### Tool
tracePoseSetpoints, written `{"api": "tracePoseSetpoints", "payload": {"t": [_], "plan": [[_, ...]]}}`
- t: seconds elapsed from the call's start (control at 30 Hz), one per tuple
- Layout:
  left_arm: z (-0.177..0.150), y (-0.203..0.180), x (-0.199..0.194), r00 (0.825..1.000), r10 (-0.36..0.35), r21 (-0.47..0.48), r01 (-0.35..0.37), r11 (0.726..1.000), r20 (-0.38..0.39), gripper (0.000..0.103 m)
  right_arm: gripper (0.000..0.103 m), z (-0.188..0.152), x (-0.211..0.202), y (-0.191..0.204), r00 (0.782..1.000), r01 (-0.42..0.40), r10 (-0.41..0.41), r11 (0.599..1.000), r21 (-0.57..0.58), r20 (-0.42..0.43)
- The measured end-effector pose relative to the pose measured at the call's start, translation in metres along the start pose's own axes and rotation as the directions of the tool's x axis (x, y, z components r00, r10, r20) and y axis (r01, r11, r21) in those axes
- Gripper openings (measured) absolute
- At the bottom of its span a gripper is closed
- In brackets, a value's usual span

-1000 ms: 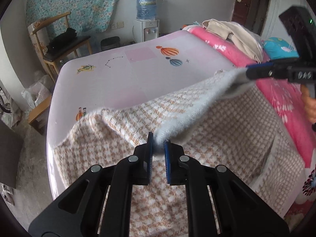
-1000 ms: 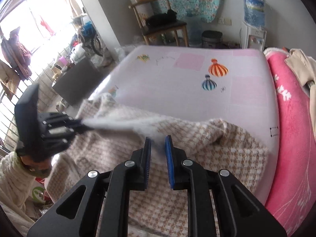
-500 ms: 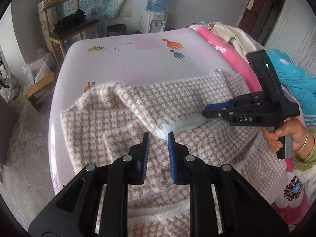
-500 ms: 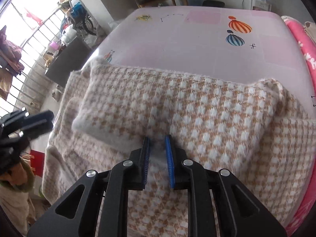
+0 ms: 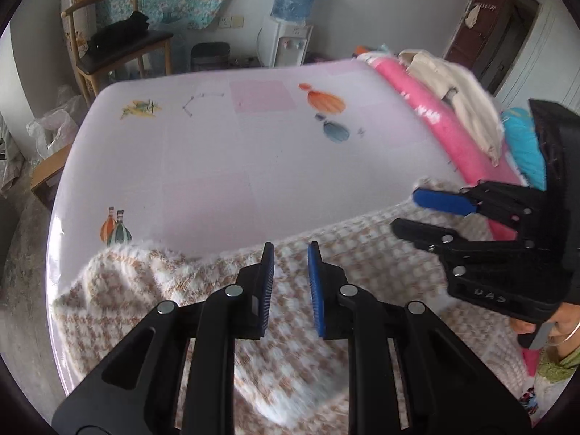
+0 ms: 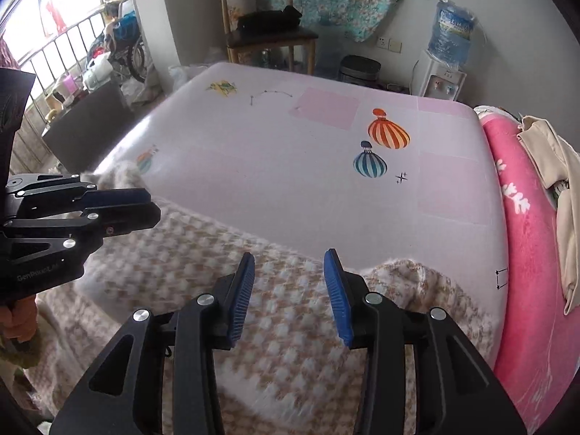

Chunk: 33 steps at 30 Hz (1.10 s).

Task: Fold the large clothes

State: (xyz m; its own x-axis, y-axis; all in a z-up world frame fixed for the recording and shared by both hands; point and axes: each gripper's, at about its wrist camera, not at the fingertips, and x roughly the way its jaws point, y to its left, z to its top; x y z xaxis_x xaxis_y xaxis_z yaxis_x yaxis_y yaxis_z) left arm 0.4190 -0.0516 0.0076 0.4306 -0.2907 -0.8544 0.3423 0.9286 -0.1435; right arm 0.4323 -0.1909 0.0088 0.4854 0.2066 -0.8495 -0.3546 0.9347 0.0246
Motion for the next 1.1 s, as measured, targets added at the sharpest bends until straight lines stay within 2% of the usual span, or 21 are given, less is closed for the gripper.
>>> {"api": "tracePoseSetpoints", "payload": {"t": [0.07, 0.17, 0.23, 0.33, 0.4, 0.47, 0.5, 0.53, 0.57, 0.63, 0.67, 0.77, 0.83, 0.9, 0.97, 1.1], "plan": [[-0.012, 0.008, 0.017, 0.998, 0.030, 0.019, -0.029, 0.999, -0.052, 0.013, 0.039, -0.014, 0.014, -0.009, 0.999, 0.011, -0.013, 0.999, -0.039, -0.045], [-0.029, 0.009, 0.003, 0.997, 0.055, 0.096, -0.050, 0.994, -0.048, 0.014, 0.039, -0.035, 0.003, -0.023, 0.999, -0.034, 0.031, 0.995, -0.095, -0.039], [-0.033, 0.014, -0.010, 0.996, 0.073, 0.105, -0.066, 0.992, -0.061, 0.014, 0.039, -0.041, -0.005, -0.033, 0.997, -0.055, 0.050, 0.994, -0.091, -0.056], [-0.029, 0.010, -0.035, 0.999, 0.036, 0.120, -0.039, 0.992, 0.023, 0.014, 0.039, -0.037, -0.019, -0.031, 0.999, -0.028, 0.026, 0.996, -0.084, -0.024], [-0.023, 0.000, -0.040, 0.999, -0.002, 0.127, -0.004, 0.992, 0.050, 0.014, 0.040, -0.030, -0.027, -0.016, 0.997, -0.059, 0.063, 0.994, -0.096, 0.039], [-0.022, -0.014, -0.024, 1.000, -0.004, 0.118, 0.006, 0.993, -0.017, 0.014, 0.040, -0.026, -0.023, 0.002, 0.990, -0.131, 0.135, 0.987, -0.093, 0.039], [-0.027, -0.020, -0.008, 0.996, 0.028, 0.124, -0.017, 0.992, -0.085, 0.014, 0.040, -0.028, -0.016, 0.013, 0.988, -0.153, 0.155, 0.982, -0.115, 0.012], [-0.033, -0.022, 0.002, 0.991, 0.063, 0.134, -0.047, 0.990, -0.118, 0.014, 0.040, -0.033, -0.009, 0.023, 0.989, -0.149, 0.147, 0.978, -0.149, -0.022], [-0.040, -0.025, -0.001, 0.994, 0.074, 0.153, -0.062, 0.986, -0.074, 0.014, 0.040, -0.042, 0.000, 0.031, 0.993, -0.115, 0.105, 0.975, -0.188, -0.061], [-0.052, -0.026, -0.009, 0.995, 0.080, 0.193, -0.066, 0.979, -0.064, 0.015, 0.040, -0.061, -0.005, 0.035, 0.998, -0.065, 0.058, 0.966, -0.252, -0.033], [-0.057, -0.021, -0.014, 0.995, 0.064, 0.182, -0.050, 0.982, -0.072, 0.015, 0.040, -0.066, -0.010, 0.029, 0.997, -0.075, 0.067, 0.969, -0.236, -0.040], [-0.065, 0.000, -0.030, 0.997, 0.007, 0.125, 0.003, 0.992, -0.073, 0.017, 0.040, -0.075, -0.023, 0.002, 0.981, -0.183, 0.177, 0.980, -0.081, -0.076], [-0.067, 0.008, -0.041, 0.999, -0.007, 0.098, 0.012, 0.995, -0.049, 0.016, 0.040, -0.074, -0.034, -0.003, 0.979, -0.193, 0.189, 0.980, -0.051, -0.076], [-0.070, 0.010, -0.051, 1.000, 0.004, 0.087, -0.002, 0.996, -0.021, 0.018, 0.040, -0.069, -0.046, -0.001, 0.982, -0.187, 0.185, 0.981, -0.040, -0.042], [-0.072, 0.012, -0.059, 1.000, -0.014, 0.060, 0.014, 0.998, -0.010, 0.018, 0.040, -0.059, -0.054, 0.005, 0.982, -0.188, 0.189, 0.982, -0.031, 0.003], [-0.079, 0.014, -0.070, 1.000, 0.001, 0.005, -0.001, 1.000, -0.016, 0.018, 0.042, -0.038, -0.038, 0.030, 0.973, -0.228, 0.227, 0.973, 0.020, 0.035]]}}
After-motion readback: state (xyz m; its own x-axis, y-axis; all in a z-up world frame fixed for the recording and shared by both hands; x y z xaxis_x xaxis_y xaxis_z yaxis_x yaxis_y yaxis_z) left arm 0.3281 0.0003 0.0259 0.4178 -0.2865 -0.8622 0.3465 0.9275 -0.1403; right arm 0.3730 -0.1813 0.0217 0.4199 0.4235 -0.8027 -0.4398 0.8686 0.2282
